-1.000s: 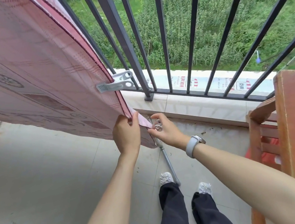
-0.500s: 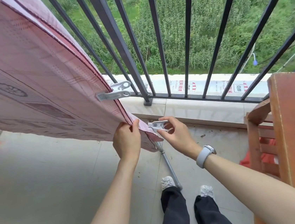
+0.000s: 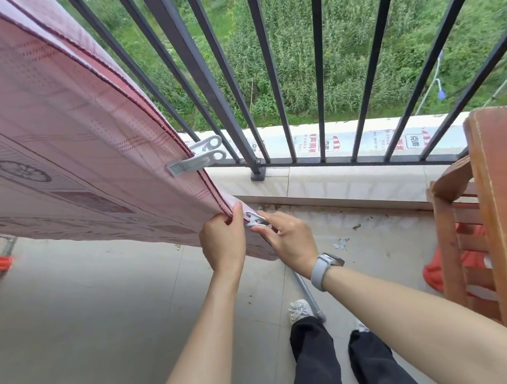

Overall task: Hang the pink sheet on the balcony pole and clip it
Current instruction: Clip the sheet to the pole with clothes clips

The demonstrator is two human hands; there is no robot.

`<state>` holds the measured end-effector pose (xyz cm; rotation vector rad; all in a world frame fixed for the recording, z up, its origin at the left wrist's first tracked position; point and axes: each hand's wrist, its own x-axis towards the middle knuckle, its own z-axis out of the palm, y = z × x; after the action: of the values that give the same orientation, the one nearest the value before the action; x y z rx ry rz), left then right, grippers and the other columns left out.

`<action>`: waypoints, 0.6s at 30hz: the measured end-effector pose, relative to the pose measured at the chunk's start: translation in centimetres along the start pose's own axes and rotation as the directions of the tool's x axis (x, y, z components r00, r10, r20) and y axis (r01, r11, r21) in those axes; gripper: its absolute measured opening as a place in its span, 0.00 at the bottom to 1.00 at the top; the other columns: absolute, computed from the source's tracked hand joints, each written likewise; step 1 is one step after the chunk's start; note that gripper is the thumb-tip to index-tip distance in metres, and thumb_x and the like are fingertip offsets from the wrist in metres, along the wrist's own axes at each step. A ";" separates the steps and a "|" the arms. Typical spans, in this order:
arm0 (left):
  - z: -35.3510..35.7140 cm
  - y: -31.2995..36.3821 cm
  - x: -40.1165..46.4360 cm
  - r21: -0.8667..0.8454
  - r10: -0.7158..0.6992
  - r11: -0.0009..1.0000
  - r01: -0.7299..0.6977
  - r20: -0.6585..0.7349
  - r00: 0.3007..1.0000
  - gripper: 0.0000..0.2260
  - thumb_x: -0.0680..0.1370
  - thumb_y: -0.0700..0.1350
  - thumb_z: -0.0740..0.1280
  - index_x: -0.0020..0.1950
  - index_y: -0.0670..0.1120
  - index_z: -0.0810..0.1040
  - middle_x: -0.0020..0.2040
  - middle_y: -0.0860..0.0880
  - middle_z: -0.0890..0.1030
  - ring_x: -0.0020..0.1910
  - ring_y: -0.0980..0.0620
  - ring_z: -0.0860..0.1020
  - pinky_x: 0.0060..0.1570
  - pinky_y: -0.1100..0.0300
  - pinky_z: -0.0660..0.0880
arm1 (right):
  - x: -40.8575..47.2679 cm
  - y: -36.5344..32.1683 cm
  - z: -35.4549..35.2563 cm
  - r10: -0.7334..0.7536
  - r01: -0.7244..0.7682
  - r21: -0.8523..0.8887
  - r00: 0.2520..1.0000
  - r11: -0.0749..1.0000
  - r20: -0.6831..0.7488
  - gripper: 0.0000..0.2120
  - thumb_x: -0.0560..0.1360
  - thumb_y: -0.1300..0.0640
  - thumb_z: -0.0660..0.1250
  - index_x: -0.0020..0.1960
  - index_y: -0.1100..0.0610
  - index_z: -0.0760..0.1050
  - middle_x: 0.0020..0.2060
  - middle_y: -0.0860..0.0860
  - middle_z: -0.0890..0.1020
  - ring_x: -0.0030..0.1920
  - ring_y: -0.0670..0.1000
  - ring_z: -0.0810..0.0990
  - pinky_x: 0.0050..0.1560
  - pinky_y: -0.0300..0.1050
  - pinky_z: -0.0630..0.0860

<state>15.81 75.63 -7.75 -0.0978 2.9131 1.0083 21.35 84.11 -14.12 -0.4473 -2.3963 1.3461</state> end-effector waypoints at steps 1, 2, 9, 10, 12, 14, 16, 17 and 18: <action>0.0 0.0 0.1 -0.011 -0.001 1.000 0.001 0.009 1.000 0.20 0.75 0.51 0.63 0.24 0.47 0.67 0.24 0.47 0.71 0.32 0.45 0.69 0.33 0.58 0.61 | 0.2 0.0 0.2 0.012 -0.012 -0.011 1.000 1.000 -0.001 0.15 0.71 0.51 0.69 0.55 0.57 0.79 0.42 0.55 0.83 0.42 0.56 0.80 0.40 0.49 0.75; -0.1 -0.1 0.2 -0.023 0.001 1.000 0.000 0.018 1.000 0.21 0.75 0.51 0.63 0.23 0.46 0.67 0.24 0.46 0.72 0.32 0.45 0.68 0.32 0.57 0.61 | 0.3 0.1 0.3 0.029 -0.029 -0.026 1.000 0.999 -0.004 0.16 0.71 0.50 0.69 0.55 0.56 0.78 0.42 0.54 0.83 0.42 0.55 0.80 0.41 0.49 0.74; 0.5 -1.1 -0.6 -0.166 0.109 0.983 -0.082 0.159 0.981 0.09 0.75 0.49 0.64 0.43 0.46 0.81 0.38 0.48 0.81 0.38 0.53 0.75 0.39 0.59 0.68 | -0.3 2.4 -0.6 0.062 -0.049 -0.068 0.977 0.996 0.205 0.32 0.72 0.47 0.66 0.71 0.55 0.59 0.66 0.51 0.69 0.65 0.51 0.67 0.64 0.46 0.66; 0.9 -1.4 -1.2 -0.160 0.118 0.983 -0.093 0.154 0.981 0.08 0.75 0.49 0.64 0.51 0.49 0.80 0.42 0.51 0.79 0.39 0.56 0.75 0.41 0.61 0.68 | -0.8 2.8 -1.3 0.053 -0.037 -0.079 0.975 0.996 0.214 0.32 0.73 0.48 0.66 0.72 0.55 0.57 0.68 0.51 0.67 0.67 0.51 0.64 0.66 0.46 0.63; 2.2 -2.0 -3.0 -0.109 0.145 0.985 -0.133 0.111 0.983 0.14 0.75 0.47 0.64 0.61 0.50 0.74 0.50 0.52 0.77 0.47 0.56 0.75 0.47 0.62 0.68 | -2.1 4.1 -3.0 0.056 -0.031 -0.129 0.980 0.991 0.192 0.28 0.75 0.50 0.62 0.71 0.55 0.57 0.69 0.51 0.66 0.69 0.50 0.63 0.69 0.47 0.61; 4.0 -2.2 -5.2 -0.024 0.228 0.974 -0.227 0.112 0.967 0.18 0.75 0.44 0.64 0.65 0.46 0.70 0.59 0.48 0.74 0.58 0.50 0.72 0.57 0.58 0.67 | -3.9 5.9 -5.4 0.096 -0.065 -0.197 0.984 0.978 0.149 0.24 0.76 0.53 0.60 0.70 0.56 0.60 0.68 0.52 0.67 0.69 0.51 0.63 0.70 0.49 0.60; 6.3 -1.9 -7.3 0.066 0.331 0.933 -0.353 0.226 0.916 0.20 0.75 0.43 0.64 0.66 0.43 0.69 0.64 0.45 0.71 0.64 0.46 0.67 0.63 0.54 0.63 | -6.0 7.8 -8.2 0.141 -0.111 -0.285 0.986 0.952 0.086 0.22 0.76 0.57 0.59 0.69 0.58 0.63 0.67 0.53 0.68 0.68 0.52 0.64 0.69 0.51 0.61; 7.7 -1.4 -8.4 0.105 0.367 0.904 -0.415 0.310 0.877 0.20 0.75 0.44 0.64 0.67 0.43 0.68 0.66 0.44 0.70 0.66 0.46 0.65 0.64 0.52 0.62 | -7.2 8.8 -9.9 0.166 -0.140 -0.331 0.985 0.933 0.050 0.21 0.76 0.58 0.60 0.68 0.59 0.65 0.66 0.55 0.70 0.68 0.54 0.65 0.69 0.52 0.62; 9.0 -0.9 -9.3 0.137 0.390 0.872 -0.470 0.384 0.837 0.21 0.75 0.46 0.63 0.68 0.44 0.67 0.68 0.44 0.68 0.68 0.46 0.63 0.65 0.50 0.61 | -8.2 9.6 -11.4 0.185 -0.166 -0.372 0.983 0.913 0.017 0.20 0.75 0.60 0.60 0.67 0.60 0.66 0.65 0.56 0.71 0.67 0.55 0.67 0.68 0.54 0.62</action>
<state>25.47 80.85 -14.65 0.7108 2.7365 0.6294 34.77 93.86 -18.07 -0.7531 -2.7163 0.9757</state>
